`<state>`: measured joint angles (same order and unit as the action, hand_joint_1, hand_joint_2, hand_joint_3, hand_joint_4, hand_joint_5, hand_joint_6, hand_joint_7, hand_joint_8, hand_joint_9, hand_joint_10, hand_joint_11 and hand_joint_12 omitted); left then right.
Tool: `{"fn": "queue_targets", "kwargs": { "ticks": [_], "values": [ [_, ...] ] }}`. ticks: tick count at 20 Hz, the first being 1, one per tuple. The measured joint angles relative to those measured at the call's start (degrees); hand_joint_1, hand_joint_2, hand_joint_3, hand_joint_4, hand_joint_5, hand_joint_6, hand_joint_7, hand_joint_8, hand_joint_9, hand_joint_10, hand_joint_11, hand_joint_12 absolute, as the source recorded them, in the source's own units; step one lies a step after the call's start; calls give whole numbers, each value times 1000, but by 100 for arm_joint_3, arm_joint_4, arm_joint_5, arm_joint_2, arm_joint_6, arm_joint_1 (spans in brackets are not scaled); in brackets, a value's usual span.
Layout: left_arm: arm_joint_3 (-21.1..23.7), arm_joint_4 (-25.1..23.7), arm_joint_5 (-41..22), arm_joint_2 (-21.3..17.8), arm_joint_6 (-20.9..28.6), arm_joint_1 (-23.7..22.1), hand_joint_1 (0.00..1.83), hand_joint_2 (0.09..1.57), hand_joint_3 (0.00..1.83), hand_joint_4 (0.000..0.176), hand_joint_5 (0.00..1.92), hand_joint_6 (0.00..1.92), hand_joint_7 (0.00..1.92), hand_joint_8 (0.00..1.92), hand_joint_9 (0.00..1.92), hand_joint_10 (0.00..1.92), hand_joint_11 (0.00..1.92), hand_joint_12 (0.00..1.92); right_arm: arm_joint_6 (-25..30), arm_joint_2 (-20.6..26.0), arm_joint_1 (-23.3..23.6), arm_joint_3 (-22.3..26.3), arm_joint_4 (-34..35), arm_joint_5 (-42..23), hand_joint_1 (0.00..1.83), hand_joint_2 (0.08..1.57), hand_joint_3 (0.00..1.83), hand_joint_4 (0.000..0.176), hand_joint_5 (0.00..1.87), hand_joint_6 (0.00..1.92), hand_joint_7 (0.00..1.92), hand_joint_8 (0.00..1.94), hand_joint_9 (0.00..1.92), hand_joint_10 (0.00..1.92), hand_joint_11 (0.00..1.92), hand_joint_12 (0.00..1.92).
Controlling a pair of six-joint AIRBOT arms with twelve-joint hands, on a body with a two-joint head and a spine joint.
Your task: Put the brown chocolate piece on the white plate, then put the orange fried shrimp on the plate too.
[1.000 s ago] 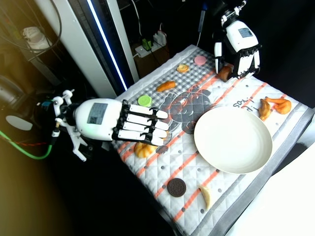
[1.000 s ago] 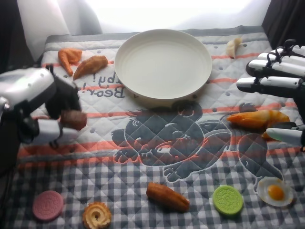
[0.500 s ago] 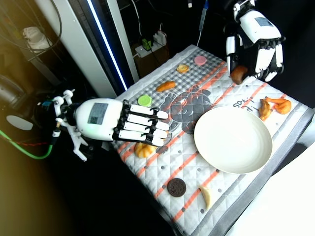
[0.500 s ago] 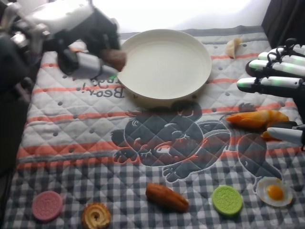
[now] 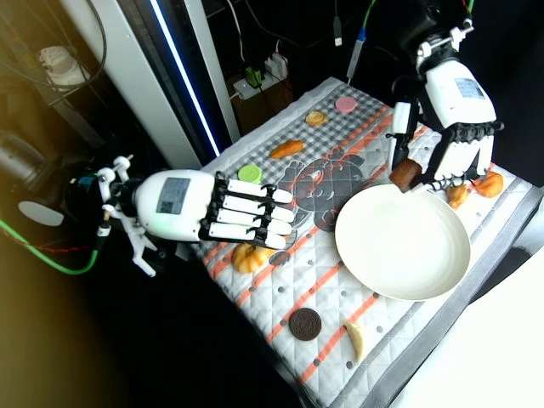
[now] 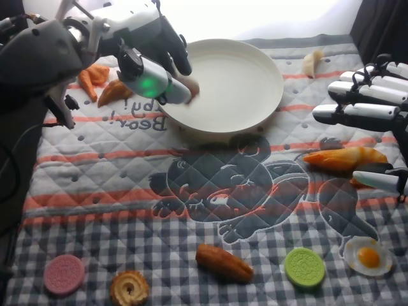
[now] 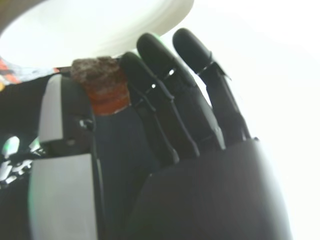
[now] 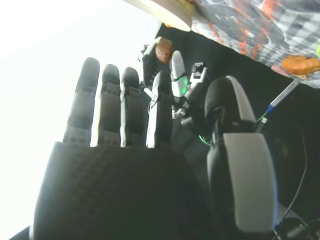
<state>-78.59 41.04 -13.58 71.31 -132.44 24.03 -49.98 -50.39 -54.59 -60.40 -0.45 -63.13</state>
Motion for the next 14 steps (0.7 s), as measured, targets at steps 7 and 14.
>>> {"fn": "queue_targets", "kwargs": {
  "ticks": [7,14],
  "values": [
    [839,-317,-575,-533,450,358,639,829,0,176,24,1,100,1,96,0,0,111,0,-13,0,-4,20,-7,660,1251,0,138,363,1,239,3,222,4,16,596],
    [2771,-1434,-2885,-1941,1250,1585,889,779,0,176,0,0,31,10,9,3,0,0,2,-302,0,-317,391,164,669,1118,0,134,434,0,396,0,351,1,37,750]
  ]
}}
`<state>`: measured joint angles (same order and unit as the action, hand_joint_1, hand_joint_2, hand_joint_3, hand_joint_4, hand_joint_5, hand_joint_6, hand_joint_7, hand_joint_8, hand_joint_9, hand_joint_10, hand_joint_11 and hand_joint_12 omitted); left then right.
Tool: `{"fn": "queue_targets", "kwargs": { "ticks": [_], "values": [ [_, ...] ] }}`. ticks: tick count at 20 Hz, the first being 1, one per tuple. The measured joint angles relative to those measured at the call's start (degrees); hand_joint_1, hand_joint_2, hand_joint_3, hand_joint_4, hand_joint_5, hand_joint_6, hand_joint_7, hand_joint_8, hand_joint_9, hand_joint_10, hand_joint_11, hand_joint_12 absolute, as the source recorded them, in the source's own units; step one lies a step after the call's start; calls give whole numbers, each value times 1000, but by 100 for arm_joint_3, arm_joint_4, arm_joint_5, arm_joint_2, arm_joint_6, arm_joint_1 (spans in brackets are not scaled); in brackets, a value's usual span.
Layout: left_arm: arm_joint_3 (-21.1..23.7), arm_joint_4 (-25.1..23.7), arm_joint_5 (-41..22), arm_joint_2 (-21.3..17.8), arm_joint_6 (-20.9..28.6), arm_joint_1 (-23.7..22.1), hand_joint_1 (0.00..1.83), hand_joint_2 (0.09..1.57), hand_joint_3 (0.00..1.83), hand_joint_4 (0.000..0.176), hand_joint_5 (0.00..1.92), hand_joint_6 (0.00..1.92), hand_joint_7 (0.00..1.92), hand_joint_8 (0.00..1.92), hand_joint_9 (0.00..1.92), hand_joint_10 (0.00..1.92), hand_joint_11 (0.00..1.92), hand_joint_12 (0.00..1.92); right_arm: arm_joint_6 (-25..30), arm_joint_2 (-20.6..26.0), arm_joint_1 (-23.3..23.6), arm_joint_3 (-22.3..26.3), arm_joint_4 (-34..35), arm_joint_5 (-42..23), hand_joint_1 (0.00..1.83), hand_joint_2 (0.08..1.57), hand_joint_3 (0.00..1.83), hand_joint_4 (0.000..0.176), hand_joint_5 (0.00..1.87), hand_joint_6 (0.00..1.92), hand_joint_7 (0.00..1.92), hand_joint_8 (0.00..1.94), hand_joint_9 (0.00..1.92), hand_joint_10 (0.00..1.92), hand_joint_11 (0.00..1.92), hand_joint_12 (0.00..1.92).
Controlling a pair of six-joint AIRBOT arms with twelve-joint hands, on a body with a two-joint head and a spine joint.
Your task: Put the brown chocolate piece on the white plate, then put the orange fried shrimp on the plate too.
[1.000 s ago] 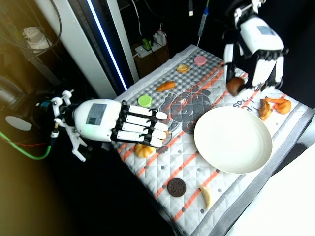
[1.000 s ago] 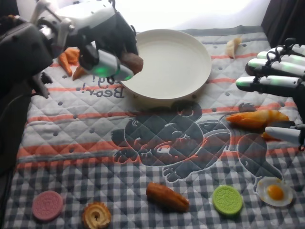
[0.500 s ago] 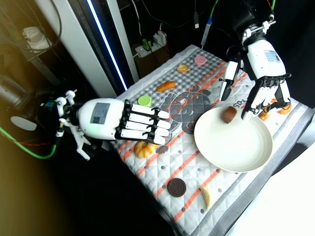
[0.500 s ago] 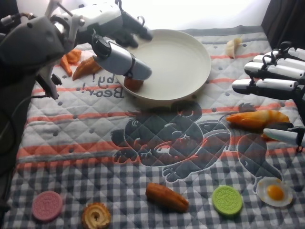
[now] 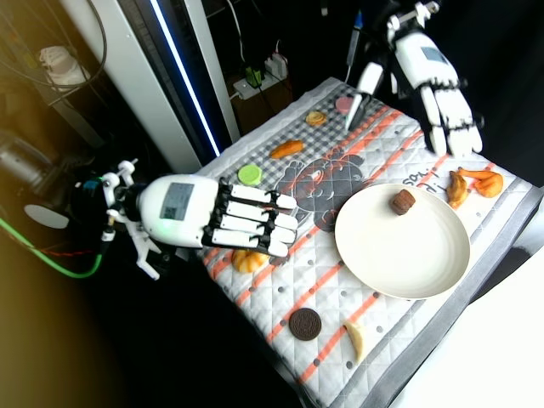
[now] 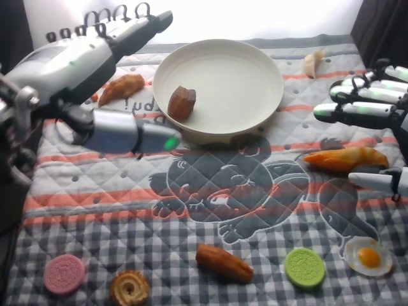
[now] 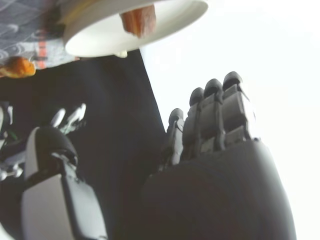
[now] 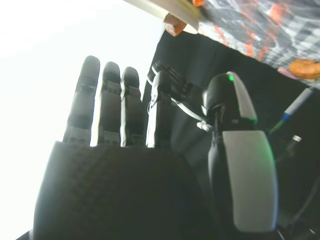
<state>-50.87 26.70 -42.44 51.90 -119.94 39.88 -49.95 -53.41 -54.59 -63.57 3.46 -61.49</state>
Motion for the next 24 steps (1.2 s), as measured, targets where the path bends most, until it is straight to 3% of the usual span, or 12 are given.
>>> {"fn": "queue_targets", "kwargs": {
  "ticks": [5,6,7,9,12,13,14,16,17,18,21,24],
  "values": [
    [415,-317,-678,-291,470,439,742,768,0,171,28,8,57,4,30,4,4,9,-2,-273,136,-236,48,431,746,1025,0,98,468,0,439,0,390,0,6,887],
    [415,-420,-789,-326,813,501,755,770,0,170,35,8,48,0,19,0,0,2,-2,-354,195,-293,33,535,732,1016,0,100,465,0,439,0,388,0,24,849],
    [415,-420,-868,-356,1014,564,740,786,0,132,61,15,64,6,33,6,0,0,-15,-420,232,-361,35,671,704,1012,1,111,475,3,458,6,410,7,80,785],
    [466,-378,-957,-422,1047,643,751,785,0,135,68,15,70,7,36,6,0,0,-96,-461,291,-431,59,876,710,1012,0,113,485,6,466,8,424,11,100,786],
    [584,-413,-1147,-505,1058,754,770,780,0,119,97,17,95,11,58,11,15,7,-201,-461,293,-431,129,1036,687,1008,0,88,577,2,574,3,568,14,174,980],
    [597,-417,-1167,-509,1060,767,773,772,0,139,93,12,94,9,64,12,25,12,-258,-461,293,-431,170,1082,766,1024,1,48,651,6,636,11,667,38,249,1134],
    [597,-422,-1182,-509,1056,809,766,766,0,166,91,8,107,10,89,18,42,22,-264,-468,293,-444,219,1104,911,1014,3,19,831,5,775,133,643,661,309,1567],
    [603,-361,-1185,-509,1056,822,773,763,0,174,88,5,113,11,99,19,49,27,-260,-476,295,-442,258,1056,940,1011,2,10,875,6,765,292,560,1005,351,1631],
    [601,-358,-1202,-509,1056,822,777,760,0,169,97,8,111,9,100,18,49,28,-262,-485,295,-442,254,1016,1003,1082,3,143,964,763,761,507,577,1177,434,1686],
    [603,-363,-1215,-509,1056,820,791,758,0,168,103,7,109,5,93,11,32,25,-267,-492,315,-442,251,975,1150,1160,1,47,898,1063,825,1158,691,1309,624,1695],
    [608,-361,-1235,-509,1056,820,771,767,0,158,108,6,122,8,96,9,18,24,-278,-492,334,-442,273,964,1199,1159,0,14,862,1129,916,1193,762,1368,655,1689],
    [608,-363,-1248,-509,1056,820,792,762,0,161,106,3,126,6,107,10,28,33,-280,-492,334,-442,275,964,1205,1153,0,21,853,1216,953,1094,808,1424,694,1724]
  ]
}}
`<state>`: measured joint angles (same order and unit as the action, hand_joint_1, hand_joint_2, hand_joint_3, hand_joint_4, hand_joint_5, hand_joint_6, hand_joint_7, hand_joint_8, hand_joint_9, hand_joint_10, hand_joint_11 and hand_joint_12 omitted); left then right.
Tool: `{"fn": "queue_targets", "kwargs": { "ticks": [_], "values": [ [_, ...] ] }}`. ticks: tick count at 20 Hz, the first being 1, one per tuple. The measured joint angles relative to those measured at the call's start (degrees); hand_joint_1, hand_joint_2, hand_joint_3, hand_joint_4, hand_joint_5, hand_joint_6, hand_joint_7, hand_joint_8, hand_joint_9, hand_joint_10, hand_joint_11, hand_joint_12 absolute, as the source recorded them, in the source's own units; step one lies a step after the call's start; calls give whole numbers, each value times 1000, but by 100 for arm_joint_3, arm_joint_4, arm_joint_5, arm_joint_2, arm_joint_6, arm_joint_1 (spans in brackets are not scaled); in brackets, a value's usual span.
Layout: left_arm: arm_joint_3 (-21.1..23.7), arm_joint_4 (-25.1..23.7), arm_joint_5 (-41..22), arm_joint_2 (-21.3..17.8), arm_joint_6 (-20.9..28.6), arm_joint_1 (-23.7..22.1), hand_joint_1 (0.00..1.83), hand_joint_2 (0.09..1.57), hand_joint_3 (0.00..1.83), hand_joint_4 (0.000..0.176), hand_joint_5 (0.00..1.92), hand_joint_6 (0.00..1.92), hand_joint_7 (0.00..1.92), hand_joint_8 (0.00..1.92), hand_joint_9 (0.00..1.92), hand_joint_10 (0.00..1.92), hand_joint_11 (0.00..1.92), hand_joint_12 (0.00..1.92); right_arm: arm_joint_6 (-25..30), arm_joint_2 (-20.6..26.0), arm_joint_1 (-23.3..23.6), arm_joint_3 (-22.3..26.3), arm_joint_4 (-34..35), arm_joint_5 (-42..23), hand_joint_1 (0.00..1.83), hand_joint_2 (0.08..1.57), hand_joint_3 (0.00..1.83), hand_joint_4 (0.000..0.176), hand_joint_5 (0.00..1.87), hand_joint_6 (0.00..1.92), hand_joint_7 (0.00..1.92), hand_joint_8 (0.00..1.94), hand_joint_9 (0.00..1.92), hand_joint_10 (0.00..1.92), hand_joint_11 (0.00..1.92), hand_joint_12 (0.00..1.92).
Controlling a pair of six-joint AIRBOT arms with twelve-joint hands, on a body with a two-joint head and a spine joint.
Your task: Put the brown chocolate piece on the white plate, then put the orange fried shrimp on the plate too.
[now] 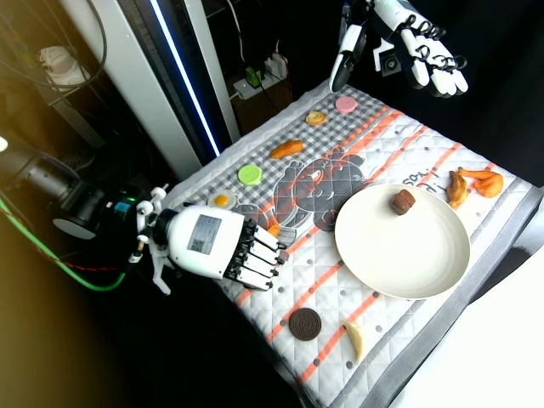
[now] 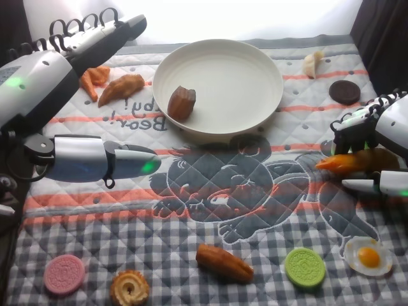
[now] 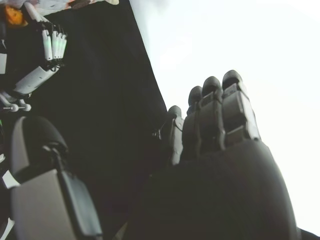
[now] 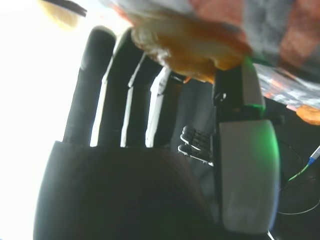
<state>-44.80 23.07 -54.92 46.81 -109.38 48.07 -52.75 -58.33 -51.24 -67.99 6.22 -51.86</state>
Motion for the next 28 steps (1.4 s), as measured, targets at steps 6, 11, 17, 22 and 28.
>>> {"fn": "queue_targets", "kwargs": {
  "ticks": [6,11,17,22,28],
  "values": [
    [0,2,-4,0,0,2,823,753,0,148,117,3,115,0,97,0,1,45,-72,61,264,4,-302,223,1199,1173,0,11,832,1192,909,1202,792,1448,743,1754],
    [0,22,-2,0,0,0,832,757,0,140,108,0,98,1,80,2,1,1,-348,-155,1298,-240,-656,393,1225,1123,0,0,872,1129,1051,977,918,1280,740,1653],
    [0,46,-2,0,0,0,830,763,0,140,92,1,99,2,84,2,0,0,-352,-1069,2494,-1010,-929,955,1218,1123,0,19,900,1127,1019,986,918,1167,796,1490],
    [-52,57,0,72,-9,-46,821,755,0,114,104,3,98,0,83,0,8,4,-345,-1563,2811,-1335,-1137,1360,946,993,0,13,560,280,587,632,603,982,511,1468],
    [-79,105,-94,109,0,-70,767,756,2,108,115,1,93,3,96,4,14,355,-372,-1362,2800,-1012,-1043,1381,521,870,4,176,0,0,0,0,22,14,0,643]
  ]
}}
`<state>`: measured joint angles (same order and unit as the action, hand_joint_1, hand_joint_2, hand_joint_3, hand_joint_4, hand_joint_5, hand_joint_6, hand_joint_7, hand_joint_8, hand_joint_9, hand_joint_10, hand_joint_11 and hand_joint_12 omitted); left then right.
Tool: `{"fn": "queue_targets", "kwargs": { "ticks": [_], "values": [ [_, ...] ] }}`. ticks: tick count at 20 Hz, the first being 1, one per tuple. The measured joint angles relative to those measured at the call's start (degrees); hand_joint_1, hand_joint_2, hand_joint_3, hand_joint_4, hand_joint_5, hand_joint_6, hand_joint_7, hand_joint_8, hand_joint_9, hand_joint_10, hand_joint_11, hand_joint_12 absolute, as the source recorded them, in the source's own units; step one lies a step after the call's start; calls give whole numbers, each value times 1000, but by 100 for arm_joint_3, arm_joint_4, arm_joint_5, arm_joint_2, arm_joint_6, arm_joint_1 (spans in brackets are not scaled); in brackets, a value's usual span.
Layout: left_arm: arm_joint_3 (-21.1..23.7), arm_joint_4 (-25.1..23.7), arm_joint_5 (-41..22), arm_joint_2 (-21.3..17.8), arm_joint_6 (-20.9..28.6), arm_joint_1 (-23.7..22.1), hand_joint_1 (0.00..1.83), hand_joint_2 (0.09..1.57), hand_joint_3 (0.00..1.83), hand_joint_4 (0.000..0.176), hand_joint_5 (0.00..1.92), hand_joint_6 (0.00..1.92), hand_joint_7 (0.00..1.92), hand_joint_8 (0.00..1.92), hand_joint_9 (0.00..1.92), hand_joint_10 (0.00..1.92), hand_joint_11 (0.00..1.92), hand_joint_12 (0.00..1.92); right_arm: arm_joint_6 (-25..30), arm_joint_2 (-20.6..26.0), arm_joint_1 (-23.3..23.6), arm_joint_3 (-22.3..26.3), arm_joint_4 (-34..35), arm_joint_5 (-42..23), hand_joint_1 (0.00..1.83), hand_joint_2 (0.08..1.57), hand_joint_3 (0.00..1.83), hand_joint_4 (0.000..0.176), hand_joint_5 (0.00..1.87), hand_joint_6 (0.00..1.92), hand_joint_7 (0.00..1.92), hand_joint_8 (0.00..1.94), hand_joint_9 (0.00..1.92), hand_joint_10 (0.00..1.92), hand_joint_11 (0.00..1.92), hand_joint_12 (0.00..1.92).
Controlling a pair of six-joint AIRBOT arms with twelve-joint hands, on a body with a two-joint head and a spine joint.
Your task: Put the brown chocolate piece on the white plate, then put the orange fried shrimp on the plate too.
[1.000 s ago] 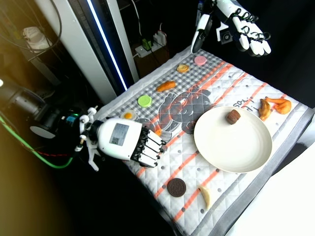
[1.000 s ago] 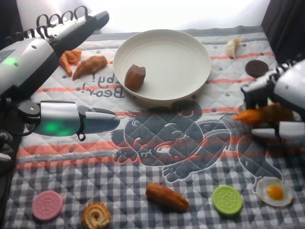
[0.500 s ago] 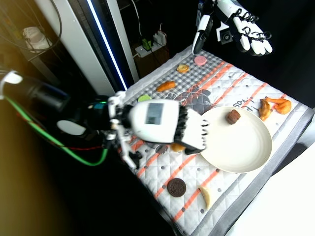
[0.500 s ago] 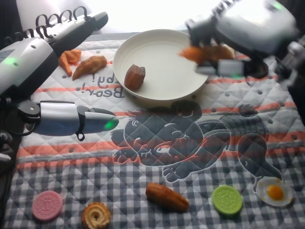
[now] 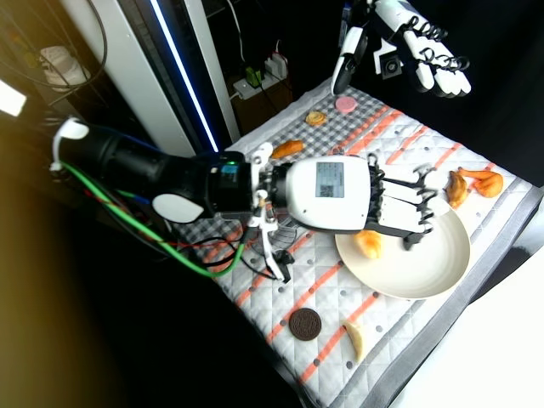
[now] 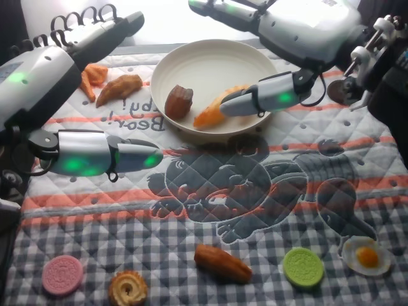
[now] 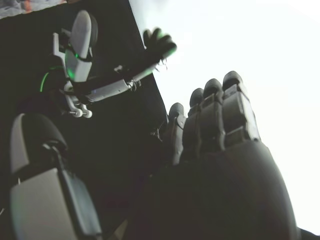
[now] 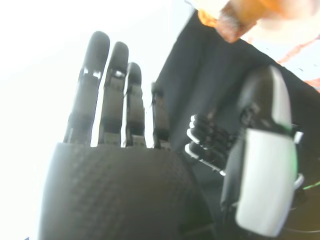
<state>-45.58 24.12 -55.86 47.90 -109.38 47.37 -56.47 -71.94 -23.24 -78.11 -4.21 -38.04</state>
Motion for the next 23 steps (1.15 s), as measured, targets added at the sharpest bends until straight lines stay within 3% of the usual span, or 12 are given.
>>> {"fn": "queue_targets", "kwargs": {
  "ticks": [2,3,4,7,9,10,13,17,19,21,22,23],
  "values": [
    [0,68,-133,-13,7,13,750,753,2,99,120,1,110,4,113,5,2,449,7,254,-175,280,-164,-247,511,877,3,176,0,0,0,0,40,13,0,684],
    [0,120,-262,-63,205,81,723,756,3,79,119,0,117,2,106,1,0,399,4,520,-415,470,-33,-516,485,876,1,176,0,0,0,0,9,6,0,335],
    [-11,125,-337,-127,463,153,746,752,1,82,124,1,130,2,121,3,0,524,7,772,-686,623,184,-800,494,870,0,176,0,0,0,0,1,0,0,146],
    [-192,264,-584,-208,1351,334,724,770,6,88,100,0,120,1,93,1,0,442,2,1263,-1360,898,817,-1469,526,851,0,176,0,0,0,0,0,0,0,0],
    [-422,101,-824,-254,2723,623,649,782,8,123,81,0,109,0,94,1,0,372,4,1545,-1746,1233,846,-2124,511,880,9,176,0,0,0,0,0,0,0,0],
    [-595,-48,-931,-254,3517,796,660,793,9,165,72,2,93,4,50,13,0,216,4,1613,-1939,1381,872,-2450,606,876,5,176,0,0,0,0,0,0,0,0],
    [-964,85,-1449,-136,5182,1329,788,808,10,176,34,0,63,6,15,6,12,9,289,1759,-2658,1676,894,-3252,704,920,17,176,0,0,0,0,0,0,0,0],
    [-693,-321,-2050,-188,5263,1508,714,773,0,167,0,0,10,3,28,8,0,0,758,2210,-3906,2044,1521,-4391,715,887,0,176,79,7,126,12,92,15,50,28],
    [-581,-516,-2452,-212,5357,1624,685,806,10,148,0,0,0,0,48,13,23,11,780,2312,-4253,2149,1733,-4979,709,924,1,137,118,1,165,3,140,9,99,75],
    [-577,-544,-2715,-219,5582,1733,615,858,0,175,0,0,22,3,100,5,0,379,780,2328,-4321,2203,1773,-5351,604,956,0,108,187,2,274,3,271,5,15,520],
    [-610,-522,-2883,-219,5678,1779,548,863,0,176,25,9,46,10,93,1,0,410,782,2328,-4321,2232,1674,-5523,565,984,2,88,223,5,321,6,333,7,14,652],
    [-656,-503,-2973,-219,5718,1786,503,887,3,157,24,3,41,3,91,0,0,453,782,2323,-4321,2229,1569,-5567,556,973,1,87,224,1,324,1,349,2,2,733]
  ]
}}
